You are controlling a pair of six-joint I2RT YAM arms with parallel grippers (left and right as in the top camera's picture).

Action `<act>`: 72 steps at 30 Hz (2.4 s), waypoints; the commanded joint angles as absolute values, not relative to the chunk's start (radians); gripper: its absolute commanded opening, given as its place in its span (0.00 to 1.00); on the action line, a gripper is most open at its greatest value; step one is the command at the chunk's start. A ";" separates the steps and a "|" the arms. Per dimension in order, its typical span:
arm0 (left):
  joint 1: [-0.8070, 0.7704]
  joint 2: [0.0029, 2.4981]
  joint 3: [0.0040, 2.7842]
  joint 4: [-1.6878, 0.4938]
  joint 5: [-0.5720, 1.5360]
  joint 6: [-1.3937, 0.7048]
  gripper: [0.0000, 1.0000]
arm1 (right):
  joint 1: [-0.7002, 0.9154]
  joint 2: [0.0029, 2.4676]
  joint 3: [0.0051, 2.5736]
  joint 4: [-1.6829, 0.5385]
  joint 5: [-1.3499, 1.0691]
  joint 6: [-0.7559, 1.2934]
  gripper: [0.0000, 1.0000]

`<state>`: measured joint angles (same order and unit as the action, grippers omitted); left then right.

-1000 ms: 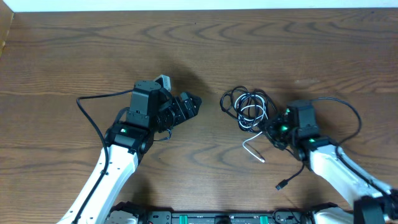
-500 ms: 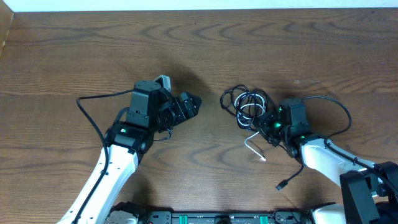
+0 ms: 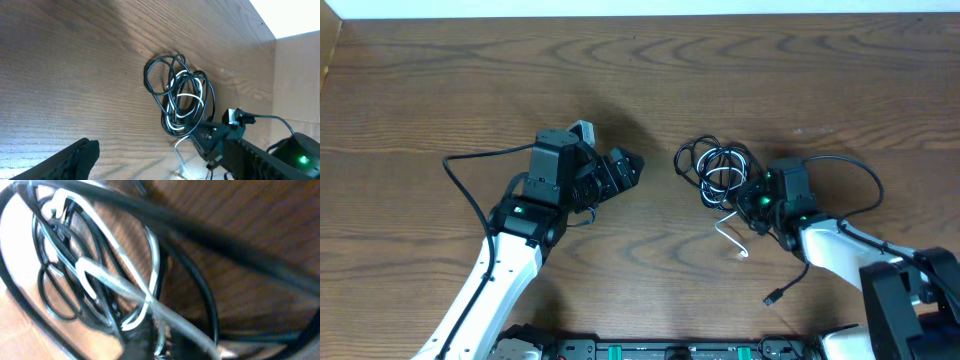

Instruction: Untangle cables

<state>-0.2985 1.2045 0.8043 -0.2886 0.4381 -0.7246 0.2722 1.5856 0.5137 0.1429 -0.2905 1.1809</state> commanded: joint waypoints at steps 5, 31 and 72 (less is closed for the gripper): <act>-0.301 1.208 0.809 -0.291 0.425 -0.704 0.86 | 0.279 1.641 0.503 0.165 -0.349 1.090 0.01; -0.301 1.208 0.809 -0.246 0.716 -0.520 0.86 | 0.279 1.152 0.503 0.139 -0.771 0.582 0.01; -0.616 1.795 0.809 0.272 0.014 -0.664 0.66 | 0.060 0.973 0.505 -0.282 -0.424 0.481 0.37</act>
